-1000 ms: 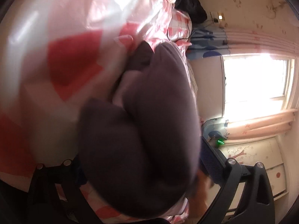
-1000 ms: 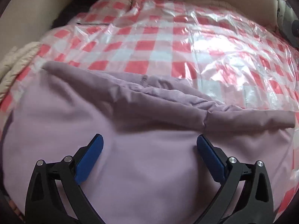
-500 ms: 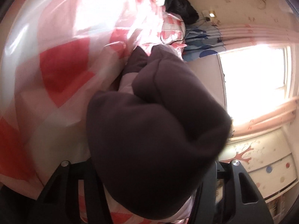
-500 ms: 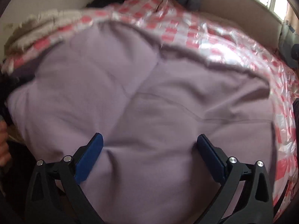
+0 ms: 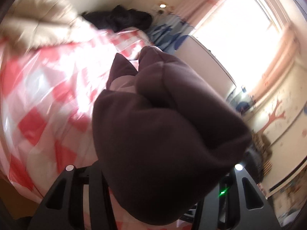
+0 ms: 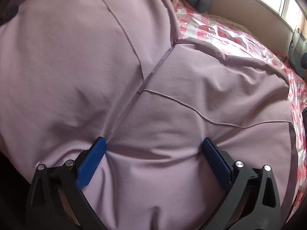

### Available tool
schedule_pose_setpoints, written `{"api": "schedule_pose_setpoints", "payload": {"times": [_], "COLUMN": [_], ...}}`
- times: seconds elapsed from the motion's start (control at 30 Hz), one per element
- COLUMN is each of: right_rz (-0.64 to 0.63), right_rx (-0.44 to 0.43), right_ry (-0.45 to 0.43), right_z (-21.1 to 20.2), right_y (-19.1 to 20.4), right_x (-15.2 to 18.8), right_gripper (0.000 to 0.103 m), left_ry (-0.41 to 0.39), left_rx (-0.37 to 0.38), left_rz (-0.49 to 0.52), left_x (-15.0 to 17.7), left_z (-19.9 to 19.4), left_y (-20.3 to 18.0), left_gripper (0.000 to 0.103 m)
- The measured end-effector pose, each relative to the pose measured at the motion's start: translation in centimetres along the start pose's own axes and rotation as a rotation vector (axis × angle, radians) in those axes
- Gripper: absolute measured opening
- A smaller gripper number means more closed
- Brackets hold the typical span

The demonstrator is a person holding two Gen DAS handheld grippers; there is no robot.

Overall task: Fold large clothes
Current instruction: 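Open both grippers to release the folded jacket bundle, then grasp the edge of the folded jacket bundle with both grippers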

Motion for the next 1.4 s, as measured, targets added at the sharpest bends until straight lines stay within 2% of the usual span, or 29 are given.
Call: {"api": "schedule_pose_setpoints", "payload": {"times": [0.13, 0.2, 0.27, 0.43, 0.5, 0.63, 0.7, 0.73, 0.77, 0.8, 0.87, 0.93, 0.97, 1.0, 1.03, 1.13, 1.17, 1.23, 1.27, 1.3, 1.37, 1.4], "right_rz": [-0.054, -0.032, 0.035, 0.208, 0.31, 0.54, 0.7, 0.793, 0.878, 0.898, 0.862, 0.777, 0.694, 0.634, 0.554, 0.387, 0.334, 0.263, 0.24, 0.255, 0.318, 0.343], "right_rx": [-0.063, -0.121, -0.16, -0.211, -0.267, -0.44, -0.665, -0.745, -0.774, -0.758, -0.672, -0.62, -0.578, -0.545, -0.488, -0.338, -0.297, -0.148, -0.12, -0.136, -0.176, -0.185], "right_ry": [0.039, 0.007, -0.078, -0.162, -0.209, -0.331, -0.428, -0.464, -0.491, -0.52, -0.568, -0.587, -0.558, -0.509, -0.408, -0.17, -0.081, 0.08, 0.126, 0.133, 0.099, 0.066], "right_z": [-1.2, -3.5, -6.7, -11.2, -12.9, -16.0, -16.8, -17.1, -17.4, -18.1, -20.7, -23.6, -24.9, -25.3, -25.0, -22.0, -20.1, -15.8, -13.4, -11.8, -10.7, -10.6], "right_y": [-0.6, -1.1, -2.6, -8.2, -11.0, -15.8, -18.2, -19.7, -21.6, -23.3, -26.2, -27.8, -28.0, -27.8, -27.3, -26.3, -25.9, -25.6, -25.4, -25.7, -25.8, -26.1], "right_x": [0.2, 0.5, 1.1, 4.2, 5.8, 7.9, 8.8, 9.6, 10.5, 10.8, 10.2, 7.6, 5.4, 3.8, 1.4, -3.0, -4.1, -4.0, -3.3, -2.6, -1.1, -0.7], "right_gripper": [0.097, 0.097, 0.097, 0.097, 0.097, 0.097, 0.097, 0.097, 0.097, 0.097, 0.097, 0.097, 0.097, 0.097, 0.097, 0.097, 0.097, 0.097, 0.097, 0.097, 0.097, 0.097], "left_ry": [-0.017, -0.019, -0.022, -0.034, -0.04, -0.053, -0.052, -0.049, -0.048, -0.046, -0.03, -0.022, -0.034, -0.045, -0.053, -0.068, -0.07, -0.075, -0.061, -0.044, 0.038, 0.079], "left_rx": [-0.03, -0.041, -0.048, -0.039, -0.037, -0.028, -0.016, -0.013, -0.012, -0.015, -0.023, -0.032, -0.039, -0.045, -0.044, -0.047, -0.044, -0.028, -0.007, 0.016, 0.095, 0.144], "left_rz": [0.093, 0.117, 0.146, 0.264, 0.328, 0.465, 0.518, 0.551, 0.606, 0.655, 0.771, 0.885, 0.925, 0.962, 0.995, 1.065, 1.082, 1.108, 1.119, 1.123, 1.092, 1.046], "left_x": [0.5, 0.9, 0.9, 2.1, 2.3, 5.3, 6.9, 7.8, 9.4, 10.5, 13.9, 17.4, 18.4, 19.4, 20.4, 22.2, 22.4, 22.8, 22.8, 22.6, 21.4, 20.4], "left_z": [-1.5, -2.0, -1.9, -2.2, -1.2, 0.2, 1.0, 1.8, 2.5, 3.5, 5.3, 7.1, 7.4, 7.6, 7.9, 8.0, 8.0, 7.7, 7.2, 6.6, 5.1, 4.0], "left_y": [-3.7, -4.9, -6.6, -12.1, -15.1, -21.5, -24.0, -25.4, -27.1, -28.3, -30.8, -32.9, -33.6, -34.3, -35.1, -36.0, -35.7, -35.3, -34.8, -34.2, -32.6, -31.6], "left_gripper": [0.048, 0.047, 0.048, 0.047, 0.047, 0.048, 0.048, 0.048, 0.048, 0.048, 0.048, 0.048, 0.048, 0.048, 0.048, 0.049, 0.052, 0.055, 0.056, 0.056, 0.056, 0.056]}}
Point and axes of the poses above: each gripper's, at about its wrist camera, not at the fingertips, and z roughly the way its jaws point, y to its left, x to its underside, the point moved 8 cm from there along z, roughly the way its jaws point, and after that the axes turned 12 degrees about -x, right-handed, at the moved point
